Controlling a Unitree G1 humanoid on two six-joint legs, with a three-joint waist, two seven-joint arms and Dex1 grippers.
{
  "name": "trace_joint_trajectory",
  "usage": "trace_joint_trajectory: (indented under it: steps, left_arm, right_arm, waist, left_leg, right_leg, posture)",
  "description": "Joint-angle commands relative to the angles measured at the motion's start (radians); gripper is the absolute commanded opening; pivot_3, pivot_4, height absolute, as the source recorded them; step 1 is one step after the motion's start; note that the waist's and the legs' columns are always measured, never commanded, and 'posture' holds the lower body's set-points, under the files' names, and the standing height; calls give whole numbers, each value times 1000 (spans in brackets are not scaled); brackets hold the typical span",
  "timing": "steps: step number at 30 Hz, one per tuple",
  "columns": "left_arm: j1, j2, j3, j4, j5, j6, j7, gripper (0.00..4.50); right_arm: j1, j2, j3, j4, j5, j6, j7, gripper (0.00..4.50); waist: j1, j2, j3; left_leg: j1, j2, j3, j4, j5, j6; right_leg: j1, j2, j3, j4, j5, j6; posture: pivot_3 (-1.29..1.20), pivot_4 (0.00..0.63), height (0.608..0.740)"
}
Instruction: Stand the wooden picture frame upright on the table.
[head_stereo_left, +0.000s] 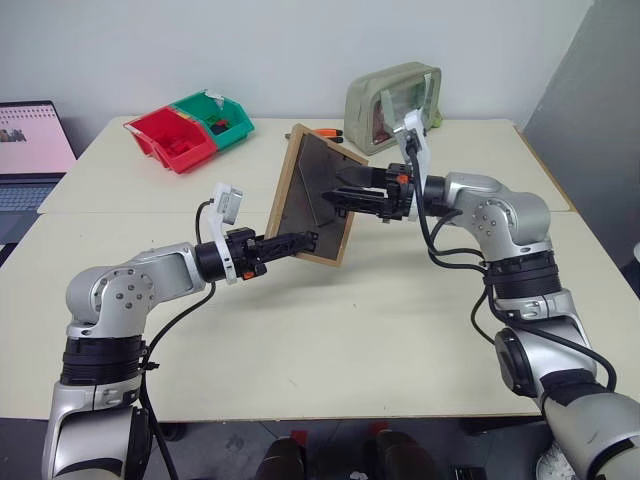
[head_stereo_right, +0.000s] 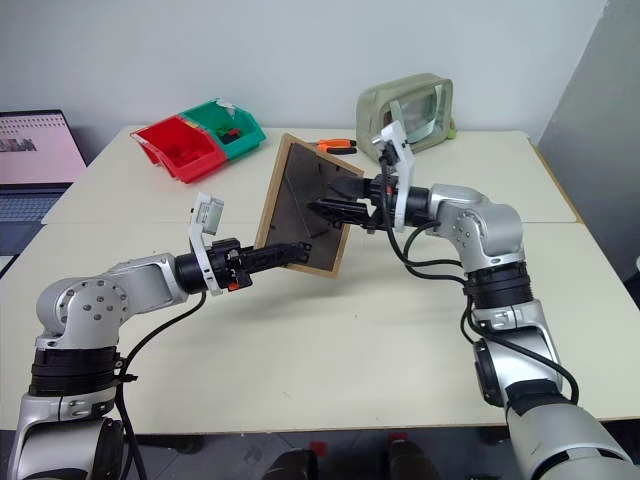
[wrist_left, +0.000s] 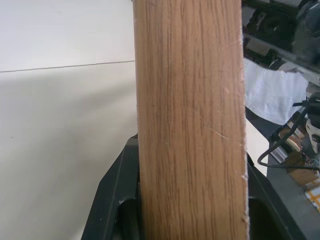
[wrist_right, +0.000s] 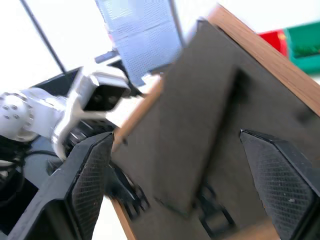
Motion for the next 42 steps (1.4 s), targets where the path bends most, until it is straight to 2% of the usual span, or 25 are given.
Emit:
trace_joint_trajectory:
  steps: [1, 11, 17, 21, 23, 25, 28, 31, 33, 36, 38, 42]
  left_arm:
    - [-29, -7, 31, -40, -23, -14, -49, 1311]
    - [-4, 13, 47, -36, -15, 6, -76, 1311]
    - [-6, 0, 69, -30, -54, 43, -72, 1311]
    - [19, 17, 97, -36, -93, 94, -66, 1311]
    - [22, 17, 149, -10, -166, 166, -26, 1311]
    - [17, 6, 193, 16, -250, 245, 39, 1311]
    - [10, -14, 221, 48, -366, 340, 152, 1311]
    - [4, -35, 221, 92, -510, 374, 292, 1311]
    - [7, -42, 209, 112, -624, 354, 384, 1311]
    - [86, -31, 112, 56, -903, 247, 569, 1311]
    - [127, -33, 82, 3, -953, 217, 603, 1311]
    - [176, -56, 80, -47, -954, 173, 619, 1311]
  right_arm:
    - [-9, 10, -6, -79, 59, 38, 19, 4236]
    - [89, -101, -33, -253, 204, 188, 83, 4236]
    - [145, -179, -35, -283, 168, 155, 40, 4236]
    - [227, -305, -52, -291, 108, 108, 30, 4236]
    - [308, -386, 7, -296, -51, -125, 35, 4236]
    - [375, -431, 82, -246, -270, -505, -11, 4236]
    - [396, -446, 150, -83, -549, -1075, -185, 4236]
    - [353, -436, 180, 83, -754, -1464, -406, 4236]
    - [317, -428, 198, 161, -879, -1631, -540, 4236]
    - [252, -370, 227, 236, -1054, -1780, -754, 4236]
    - [225, -349, 234, 270, -1120, -1832, -847, 4236]
    - [184, -324, 277, 310, -1247, -1875, -972, 4236]
  waist:
    - [0, 0, 0]
    - [2, 0, 0]
    - [0, 0, 0]
    - [2, 0, 0]
    - [6, 0, 0]
    - [6, -1, 0]
    - [-1, -1, 1]
    - [-6, -1, 1]
    - [-7, -2, 1]
    - [-8, -3, 1]
    - [-5, -3, 1]
    - [6, -3, 1]
  left_leg:
    - [0, 0, 0, 0, 0, 0]
    - [0, 0, 0, 0, 0, 0]
    - [0, 0, 0, 0, 0, 0]
    - [0, 0, 0, 0, 0, 0]
    - [0, 0, 0, 0, 0, 0]
    - [-1, 0, 0, 0, 0, 0]
    - [-1, -1, 1, 1, 0, 0]
    - [1, -1, 3, 2, 0, 0]
    - [1, 0, 4, 4, 0, 0]
    - [2, 1, 3, 5, 2, -4]
    - [3, 1, 4, 5, 2, -4]
    - [2, 0, 3, 6, 2, -4]
  right_leg:
    - [0, 0, 0, 0, 0, 0]
    - [0, -1, 0, 0, 0, 0]
    - [0, 0, 0, 0, 0, 0]
    - [0, 0, 0, 0, 0, 0]
    - [0, 0, 0, -1, 0, 0]
    - [0, 0, 0, -2, -2, 4]
    - [0, 0, 0, -2, -3, 6]
    - [1, 0, 2, 1, -3, 6]
    - [0, 0, 3, 4, -2, 5]
    - [1, 0, 4, 6, -1, 2]
    - [1, -1, 5, 6, 0, 1]
    - [1, -1, 4, 6, 0, 1]
  posture:
    - [0, 150, 740]
    - [0, 150, 740]
    - [0, 150, 740]
    - [0, 150, 740]
    - [0, 150, 740]
    - [0, 150, 740]
    - [0, 150, 740]
    - [0, 150, 740]
    - [0, 150, 740]
    - [0, 150, 740]
    - [0, 150, 740]
    - [0, 150, 740]
